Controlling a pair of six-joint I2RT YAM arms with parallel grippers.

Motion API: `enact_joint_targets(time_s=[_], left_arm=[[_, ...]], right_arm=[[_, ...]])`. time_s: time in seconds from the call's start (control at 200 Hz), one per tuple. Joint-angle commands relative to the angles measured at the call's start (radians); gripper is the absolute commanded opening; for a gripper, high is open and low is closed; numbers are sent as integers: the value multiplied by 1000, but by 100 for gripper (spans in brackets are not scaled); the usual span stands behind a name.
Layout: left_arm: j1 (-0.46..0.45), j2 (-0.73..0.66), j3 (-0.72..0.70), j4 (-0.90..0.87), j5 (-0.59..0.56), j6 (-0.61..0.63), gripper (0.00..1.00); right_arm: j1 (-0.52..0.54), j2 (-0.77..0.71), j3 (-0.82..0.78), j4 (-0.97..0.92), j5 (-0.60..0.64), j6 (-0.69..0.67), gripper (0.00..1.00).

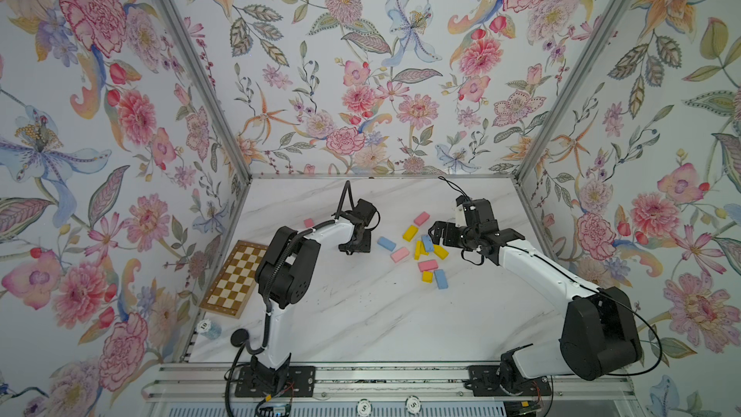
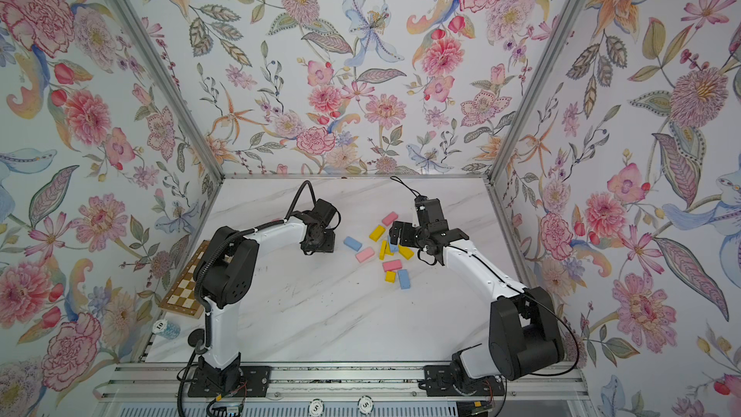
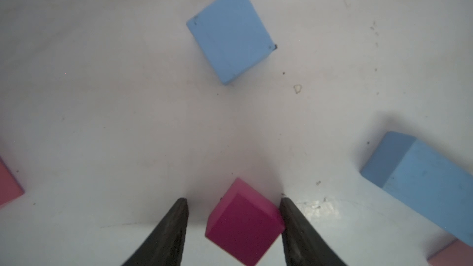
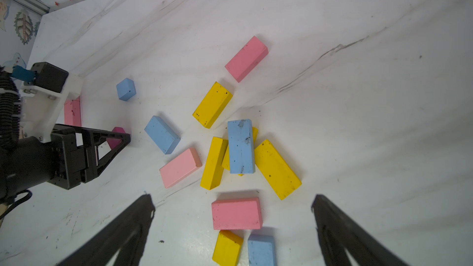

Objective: Assemble the letter v with building blocks
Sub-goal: Pick up the building block from the center of the board.

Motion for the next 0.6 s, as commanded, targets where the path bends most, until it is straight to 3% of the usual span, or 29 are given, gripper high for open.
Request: enact_joint_targets(time_s=[0.0,0.18,0.38,0.596], left_arm=[[0,-2,-5,-29,46,-27,58],[4,-34,-31,-1,111,-63,46],[3,-69,-43,-15,117,-92,46],[3,-78,-56,-21,98,-92,65]], right_arm=[[6,2,-11,7,10,14,99],[4,-4,-16,6,18,13,99],[4,-4,-14,7,18,14,99],[6,-4,-14,7,17,15,99]])
